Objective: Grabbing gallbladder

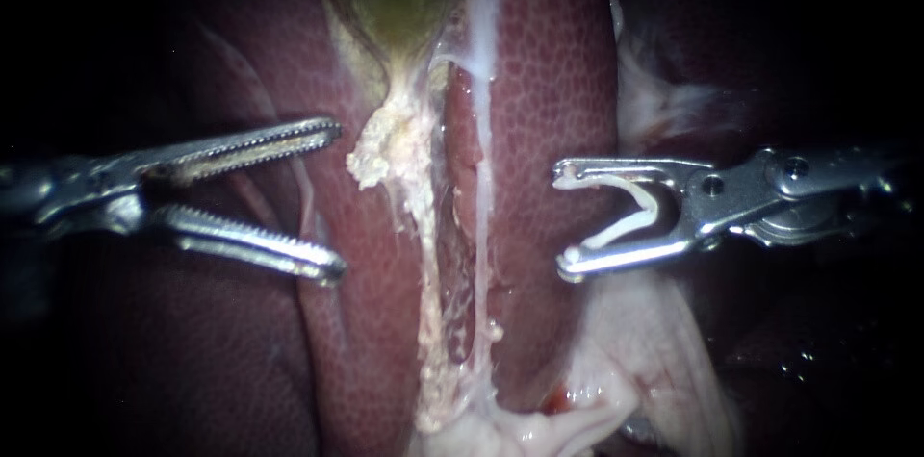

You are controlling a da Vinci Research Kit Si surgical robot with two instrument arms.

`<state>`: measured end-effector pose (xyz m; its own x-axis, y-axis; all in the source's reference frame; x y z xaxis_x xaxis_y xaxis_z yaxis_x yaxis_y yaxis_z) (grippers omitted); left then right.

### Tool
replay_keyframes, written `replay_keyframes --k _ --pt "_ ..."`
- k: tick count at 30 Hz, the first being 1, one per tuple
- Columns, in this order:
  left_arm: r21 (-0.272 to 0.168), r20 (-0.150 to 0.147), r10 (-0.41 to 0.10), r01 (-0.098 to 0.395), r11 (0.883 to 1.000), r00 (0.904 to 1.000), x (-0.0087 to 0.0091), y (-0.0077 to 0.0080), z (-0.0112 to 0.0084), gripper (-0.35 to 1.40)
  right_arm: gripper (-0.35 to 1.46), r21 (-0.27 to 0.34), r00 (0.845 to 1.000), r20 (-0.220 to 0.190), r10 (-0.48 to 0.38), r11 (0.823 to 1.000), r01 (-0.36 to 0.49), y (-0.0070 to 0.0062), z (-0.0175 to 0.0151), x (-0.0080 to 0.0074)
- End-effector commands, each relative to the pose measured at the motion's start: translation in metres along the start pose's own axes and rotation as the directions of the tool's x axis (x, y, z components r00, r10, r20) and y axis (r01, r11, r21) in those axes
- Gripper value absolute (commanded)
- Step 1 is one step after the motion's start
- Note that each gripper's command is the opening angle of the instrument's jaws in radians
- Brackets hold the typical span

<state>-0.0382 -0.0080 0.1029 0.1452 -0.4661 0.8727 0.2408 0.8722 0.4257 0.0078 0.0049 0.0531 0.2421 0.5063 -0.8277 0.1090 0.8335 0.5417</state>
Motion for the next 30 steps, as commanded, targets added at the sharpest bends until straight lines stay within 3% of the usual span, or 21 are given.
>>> replay_keyframes --k 1,10,17,19,20,26,30 --pt "-0.004 -0.002 -0.001 0.001 1.000 1.0000 0.0002 0.0002 0.0003 0.66 0.58 0.000 1.000 0.000 0.000 1.000 0.000 0.0000 0.0000 0.0000" --pt "-0.024 -0.004 -0.007 0.007 1.000 1.0000 0.0018 0.0023 0.0032 0.49 0.58 0.000 1.000 0.000 0.000 1.000 0.000 0.0000 0.0000 0.0000" --pt "-0.048 -0.012 -0.016 0.016 0.999 0.9998 0.0030 0.0031 0.0040 0.31 0.58 0.000 1.000 -0.001 0.000 1.000 0.000 0.0000 0.0000 0.0000" --pt "-0.062 -0.026 -0.017 0.015 0.998 0.9995 0.0031 0.0032 0.0039 -0.03 0.58 0.001 1.000 -0.001 0.000 1.000 0.000 0.0000 0.0000 0.0000" --pt "-0.067 -0.039 -0.017 0.014 0.998 0.9991 0.0031 0.0033 0.0038 -0.35 0.58 0.001 1.000 -0.001 0.000 1.000 0.000 0.0000 0.0000 0.0000" --pt "-0.079 -0.095 -0.019 0.011 0.997 0.9953 0.0038 0.0038 0.0030 -0.35 0.58 0.001 1.000 -0.001 0.000 1.000 0.000 -0.0001 0.0001 0.0001" --pt "-0.085 -0.104 -0.020 0.011 0.996 0.9943 0.0038 0.0039 0.0027 -0.35 0.58 0.001 1.000 -0.001 0.000 1.000 0.000 -0.0001 0.0001 0.0001"
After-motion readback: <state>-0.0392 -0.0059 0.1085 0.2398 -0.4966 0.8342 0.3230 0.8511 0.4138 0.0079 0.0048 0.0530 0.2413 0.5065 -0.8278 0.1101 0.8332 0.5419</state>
